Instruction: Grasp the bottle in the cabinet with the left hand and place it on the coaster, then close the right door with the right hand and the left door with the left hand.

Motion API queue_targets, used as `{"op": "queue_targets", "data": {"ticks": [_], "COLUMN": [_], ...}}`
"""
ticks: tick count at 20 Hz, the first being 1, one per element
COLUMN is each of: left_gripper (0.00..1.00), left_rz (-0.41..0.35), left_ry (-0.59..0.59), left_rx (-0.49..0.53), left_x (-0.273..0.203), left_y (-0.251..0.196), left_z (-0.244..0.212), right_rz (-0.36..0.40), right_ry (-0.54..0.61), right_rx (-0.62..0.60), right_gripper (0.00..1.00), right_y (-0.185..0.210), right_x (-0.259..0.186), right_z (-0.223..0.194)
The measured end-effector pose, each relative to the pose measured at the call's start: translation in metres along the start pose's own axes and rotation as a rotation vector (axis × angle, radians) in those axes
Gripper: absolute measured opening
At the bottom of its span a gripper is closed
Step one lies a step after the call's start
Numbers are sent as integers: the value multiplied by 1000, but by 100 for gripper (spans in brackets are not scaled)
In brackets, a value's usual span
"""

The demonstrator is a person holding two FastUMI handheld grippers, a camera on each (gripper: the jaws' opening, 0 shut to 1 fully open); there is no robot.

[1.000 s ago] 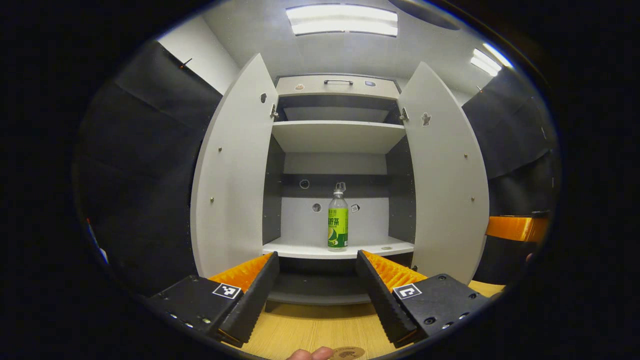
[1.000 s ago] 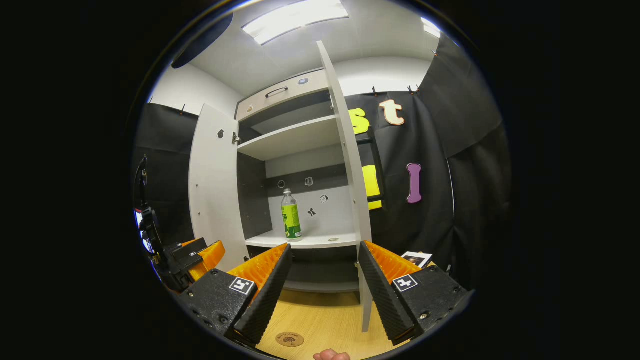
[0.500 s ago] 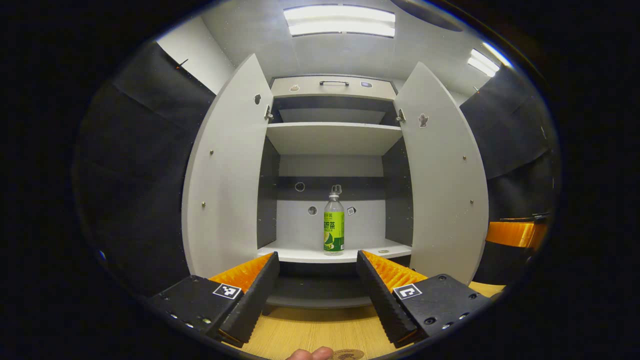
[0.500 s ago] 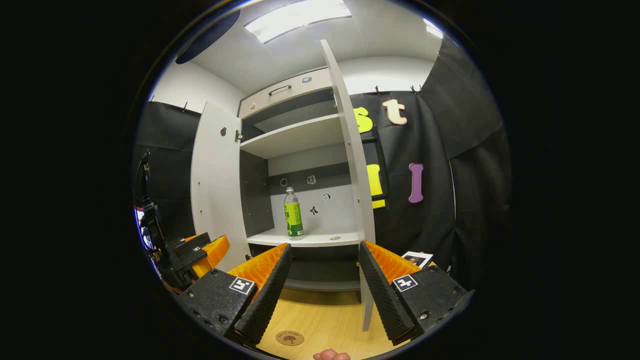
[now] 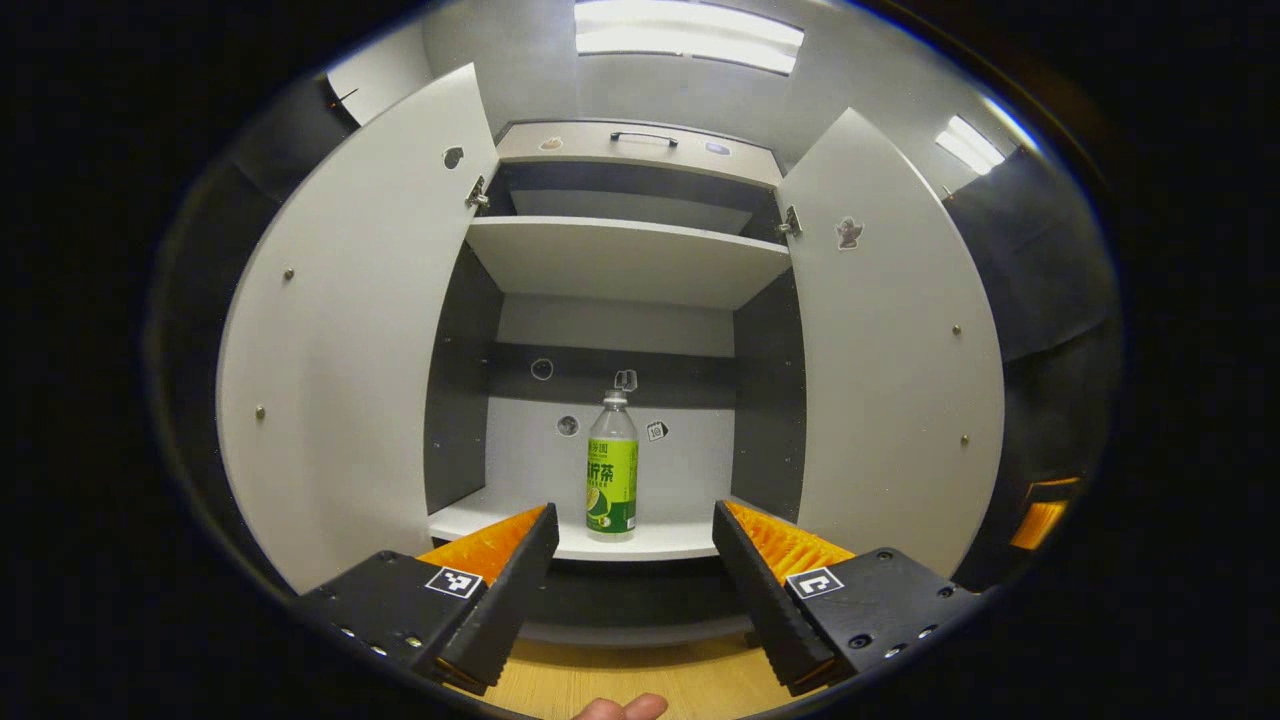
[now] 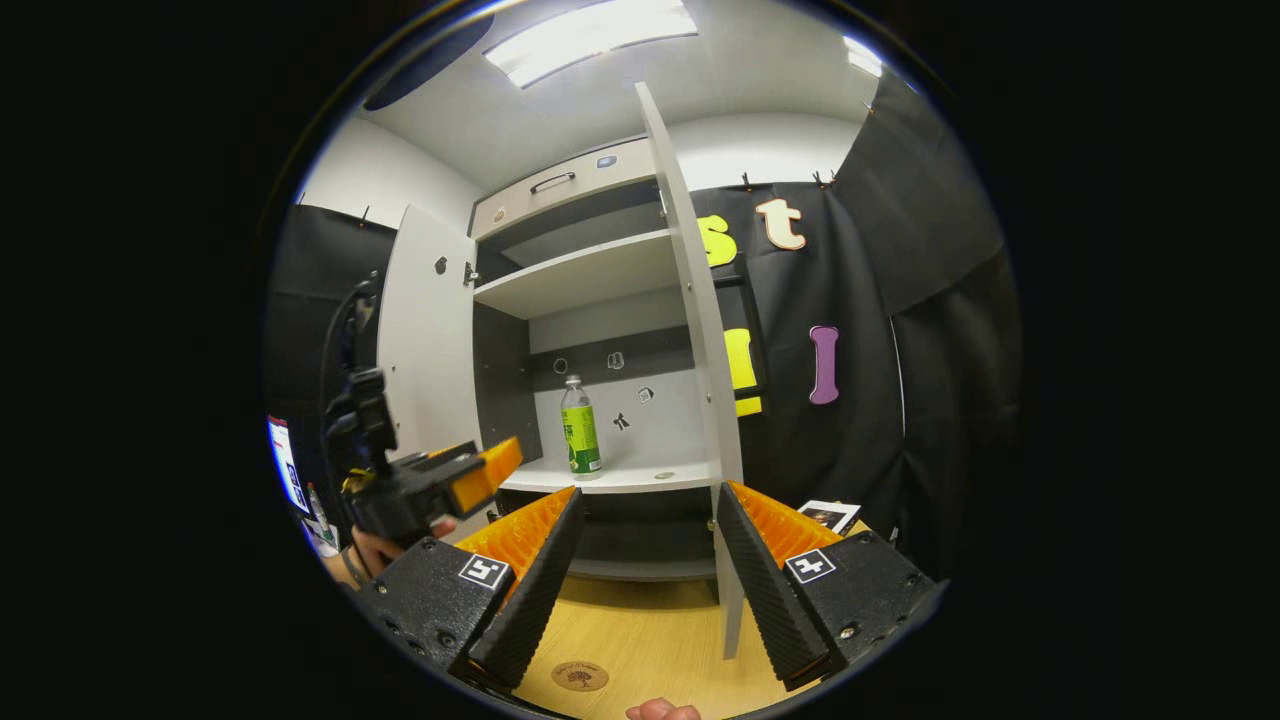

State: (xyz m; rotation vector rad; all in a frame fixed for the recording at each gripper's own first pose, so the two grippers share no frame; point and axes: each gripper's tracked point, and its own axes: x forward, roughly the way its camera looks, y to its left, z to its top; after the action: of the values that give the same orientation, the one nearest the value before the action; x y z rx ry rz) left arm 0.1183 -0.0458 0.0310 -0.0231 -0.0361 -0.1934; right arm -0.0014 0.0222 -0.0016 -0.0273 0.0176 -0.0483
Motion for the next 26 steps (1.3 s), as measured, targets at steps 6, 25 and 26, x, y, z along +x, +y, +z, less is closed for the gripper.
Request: {"op": "queue_targets", "data": {"ticks": [6, 25, 26], "left_gripper": [94, 95, 95], "left_rz": [-10, 41, 42], "left_ry": [1, 60, 70], "left_rx": [-9, 149, 142], "left_x": [68, 231, 235], "left_y": [17, 42, 44], "left_z": [2, -49, -53], "right_rz": [-65, -254, -258], "right_ry": [-23, -49, -52], "right_rx": [-13, 1, 0], "right_gripper": [82, 82, 82], "right_y": [-16, -47, -48], "right_x": [1, 4, 5], "right_z": [7, 15, 16]}}
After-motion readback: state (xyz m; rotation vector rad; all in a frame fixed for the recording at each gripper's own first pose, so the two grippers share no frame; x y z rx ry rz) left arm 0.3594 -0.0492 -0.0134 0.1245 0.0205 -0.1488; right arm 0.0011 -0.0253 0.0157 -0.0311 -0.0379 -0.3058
